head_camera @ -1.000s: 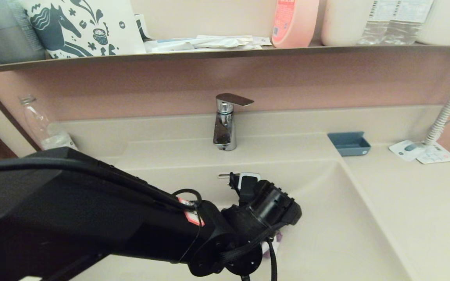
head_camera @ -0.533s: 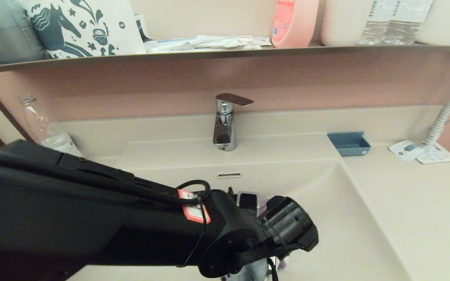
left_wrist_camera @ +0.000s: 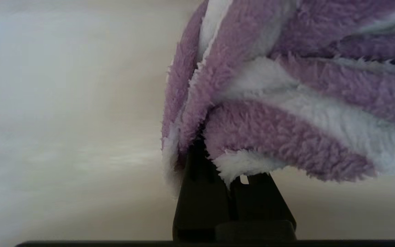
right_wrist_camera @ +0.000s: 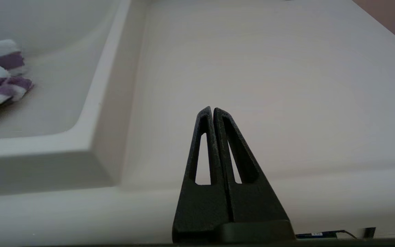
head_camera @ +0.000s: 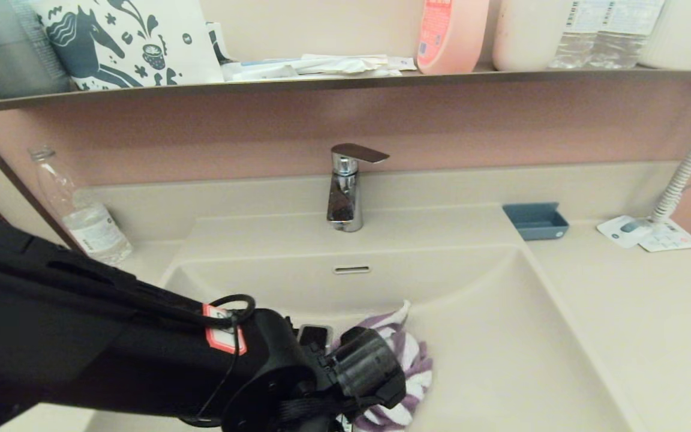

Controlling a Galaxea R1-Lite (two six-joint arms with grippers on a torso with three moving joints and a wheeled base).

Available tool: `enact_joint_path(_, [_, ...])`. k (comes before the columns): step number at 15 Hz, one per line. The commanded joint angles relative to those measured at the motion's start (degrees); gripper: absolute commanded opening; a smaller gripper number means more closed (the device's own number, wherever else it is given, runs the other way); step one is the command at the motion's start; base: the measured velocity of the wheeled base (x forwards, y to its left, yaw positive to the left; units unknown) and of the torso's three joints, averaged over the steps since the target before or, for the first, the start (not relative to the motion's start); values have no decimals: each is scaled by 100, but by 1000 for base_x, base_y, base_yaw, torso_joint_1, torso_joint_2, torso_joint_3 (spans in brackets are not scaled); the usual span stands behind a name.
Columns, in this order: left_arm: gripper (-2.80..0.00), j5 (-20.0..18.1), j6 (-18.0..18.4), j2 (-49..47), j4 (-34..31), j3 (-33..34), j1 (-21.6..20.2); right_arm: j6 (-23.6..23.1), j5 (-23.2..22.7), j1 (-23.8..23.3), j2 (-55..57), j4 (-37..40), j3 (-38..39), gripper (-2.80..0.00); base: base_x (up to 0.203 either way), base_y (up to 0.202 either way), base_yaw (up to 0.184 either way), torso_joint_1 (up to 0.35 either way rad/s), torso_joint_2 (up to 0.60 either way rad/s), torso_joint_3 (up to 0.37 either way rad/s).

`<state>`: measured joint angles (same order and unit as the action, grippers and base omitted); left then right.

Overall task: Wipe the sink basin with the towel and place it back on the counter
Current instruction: Wipe the sink

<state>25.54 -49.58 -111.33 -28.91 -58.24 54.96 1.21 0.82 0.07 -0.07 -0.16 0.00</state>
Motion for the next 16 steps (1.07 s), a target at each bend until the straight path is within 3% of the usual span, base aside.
enact_joint_path(1, [-280,15,254,216,74,576,-528,2,-3,1,7,-2,0,-280,0,0,0,0,0,0])
enact_joint_path(3, [-280,18,667,310,267,792,-1120,2,0,1,7,-2,0,-280,0,0,0,0,0,0])
enact_joint_path(5, [-280,15,1379,394,780,1211,-1784,6,0,1,7,-2,0,-280,0,0,0,0,0,0])
enact_joint_path(6, [-280,19,1560,412,1122,1393,-1867,2,0,1,7,-2,0,-280,0,0,0,0,0,0])
enact_joint_path(9, [-280,-1,1580,376,1293,1420,-1424,2,4,1,7,-2,0,-280,0,0,0,0,0,0])
enact_joint_path(13, [-280,11,1096,37,1094,965,-487,2,6,1,7,-2,0,-280,0,0,0,0,0,0])
enact_joint_path(16, [-280,14,974,-118,809,391,-324,2,-3,1,7,-2,0,-280,0,0,0,0,0,0])
